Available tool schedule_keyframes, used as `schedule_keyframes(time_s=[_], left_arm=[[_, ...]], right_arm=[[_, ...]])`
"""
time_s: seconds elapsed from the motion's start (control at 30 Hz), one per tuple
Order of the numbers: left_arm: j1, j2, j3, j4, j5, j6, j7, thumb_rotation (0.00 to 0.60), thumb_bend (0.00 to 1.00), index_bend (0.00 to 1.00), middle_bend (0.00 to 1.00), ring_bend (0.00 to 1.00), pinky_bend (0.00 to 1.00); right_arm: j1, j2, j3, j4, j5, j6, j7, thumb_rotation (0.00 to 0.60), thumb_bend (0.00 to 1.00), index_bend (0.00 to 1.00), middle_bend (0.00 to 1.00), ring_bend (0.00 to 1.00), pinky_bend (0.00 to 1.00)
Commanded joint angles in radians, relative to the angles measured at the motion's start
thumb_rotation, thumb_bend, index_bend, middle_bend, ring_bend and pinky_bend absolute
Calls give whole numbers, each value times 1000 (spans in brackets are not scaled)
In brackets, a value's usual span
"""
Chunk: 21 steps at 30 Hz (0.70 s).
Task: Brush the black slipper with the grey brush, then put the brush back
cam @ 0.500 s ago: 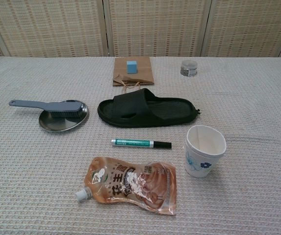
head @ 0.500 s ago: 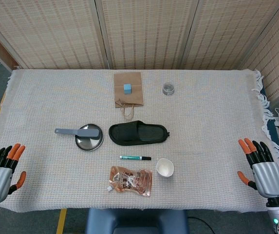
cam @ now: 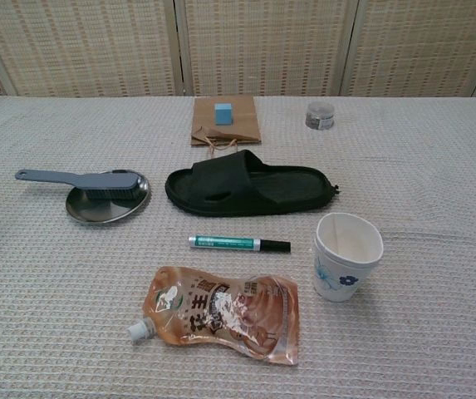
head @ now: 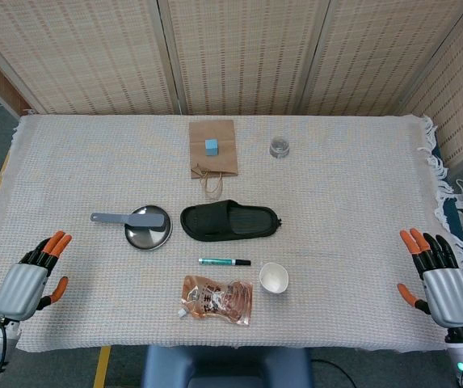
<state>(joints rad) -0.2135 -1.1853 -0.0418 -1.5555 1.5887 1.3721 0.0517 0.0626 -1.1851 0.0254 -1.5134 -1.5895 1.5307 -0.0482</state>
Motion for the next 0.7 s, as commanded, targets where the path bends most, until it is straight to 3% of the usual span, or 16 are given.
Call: schedule_keyframes(time_s=[0.03,0.23,0.57,0.7], left_arm=[[-87,-22,-48,4,-47,-108,31,600,463,0,0,389,666],[-216,-111,-106,79,-143,-271,160,600,461,0,0,553,838],[-364,-265,-126,261,-266,-446,341,600,458,0,36,702,957],[-393,-312,-127,335,-287,-459,369,600,458,0,79,724,978]], right_arm=[[-1,-1,2,1,0,3,-1,600,154,0,0,0,0],[9,8,10,-17,10,-12,-9,600,154,0,0,0,0],[18,5,15,-11,45,-50,-14,600,154,0,0,0,0],[19,7,12,-13,51,-60,-14,600,154,0,0,0,0]])
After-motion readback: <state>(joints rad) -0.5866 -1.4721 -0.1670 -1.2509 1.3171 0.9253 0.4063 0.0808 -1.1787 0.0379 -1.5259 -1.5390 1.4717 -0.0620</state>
